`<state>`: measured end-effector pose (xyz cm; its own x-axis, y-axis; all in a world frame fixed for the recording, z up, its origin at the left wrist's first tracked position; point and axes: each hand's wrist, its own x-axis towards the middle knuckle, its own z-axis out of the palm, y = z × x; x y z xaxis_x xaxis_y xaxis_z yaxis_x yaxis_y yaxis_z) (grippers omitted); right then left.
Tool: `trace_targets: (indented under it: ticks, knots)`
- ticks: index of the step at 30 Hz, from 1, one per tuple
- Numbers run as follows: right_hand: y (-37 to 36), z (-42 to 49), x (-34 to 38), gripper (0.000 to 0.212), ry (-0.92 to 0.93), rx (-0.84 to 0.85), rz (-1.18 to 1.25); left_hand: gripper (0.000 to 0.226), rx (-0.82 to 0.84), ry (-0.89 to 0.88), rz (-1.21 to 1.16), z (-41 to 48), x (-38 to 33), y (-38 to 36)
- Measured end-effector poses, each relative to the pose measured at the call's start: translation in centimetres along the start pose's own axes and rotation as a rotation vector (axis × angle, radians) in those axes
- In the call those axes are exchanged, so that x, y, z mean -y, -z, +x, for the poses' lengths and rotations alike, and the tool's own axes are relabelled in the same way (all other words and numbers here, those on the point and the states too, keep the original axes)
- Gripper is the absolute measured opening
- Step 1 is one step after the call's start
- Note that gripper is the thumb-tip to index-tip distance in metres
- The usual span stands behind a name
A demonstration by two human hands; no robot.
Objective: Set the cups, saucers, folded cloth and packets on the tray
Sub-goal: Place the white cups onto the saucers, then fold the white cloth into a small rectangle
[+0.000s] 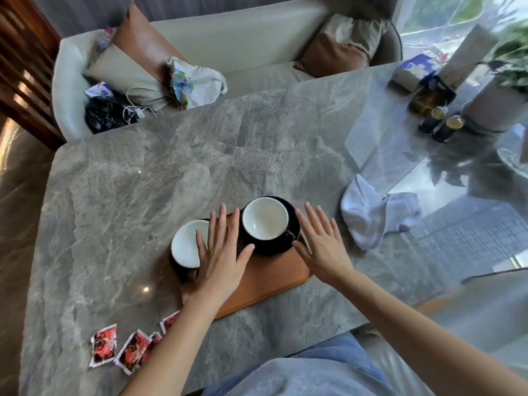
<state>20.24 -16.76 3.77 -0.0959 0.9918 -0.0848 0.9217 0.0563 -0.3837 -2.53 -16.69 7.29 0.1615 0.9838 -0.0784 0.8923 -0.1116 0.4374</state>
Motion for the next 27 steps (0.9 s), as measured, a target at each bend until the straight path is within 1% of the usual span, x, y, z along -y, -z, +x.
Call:
trace_targets:
  ticks: [2,4,6,9,12,17,20,24,26,27]
  knots:
    - [0.8,-0.4,-1.7,0.065,0.001,0.005,-0.002,0.073,0.04,0.001,0.013,0.6,-2.0,-0.8]
    - [1.6,-0.8,-3.7,0.065,-0.006,-0.001,0.0,0.073,0.061,-0.045,0.043,1.3,-4.3,-1.7]
    - [2.5,-1.2,-5.7,0.066,-0.038,-0.006,0.012,0.073,0.079,-0.098,0.065,2.1,-6.7,-2.6]
    - [3.7,-1.8,-8.7,0.067,-0.086,-0.008,0.02,0.073,0.085,-0.12,0.082,3.4,-10.3,-4.2]
    - [4.7,-1.9,-11.4,0.065,-0.083,0.03,0.023,0.073,0.094,-0.107,0.075,4.4,-13.5,-5.7]
    - [6.9,-1.1,-16.6,0.064,-0.042,0.076,-0.009,0.07,0.158,-0.097,0.042,5.9,-18.4,-8.3]
    - [8.2,0.0,-19.6,0.07,-0.035,0.075,-0.032,0.068,0.182,-0.084,0.041,7.0,-20.7,-10.3]
    - [9.5,1.9,-23.1,0.081,-0.013,0.103,-0.025,0.058,0.185,-0.034,0.016,8.6,-23.1,-12.9]
    - [9.9,3.0,-24.3,0.079,0.023,0.147,-0.007,0.055,0.206,-0.017,-0.035,9.4,-24.2,-13.9]
    - [10.0,3.6,-24.6,0.072,0.045,0.173,0.004,0.054,0.227,-0.006,-0.077,9.7,-24.7,-14.3]
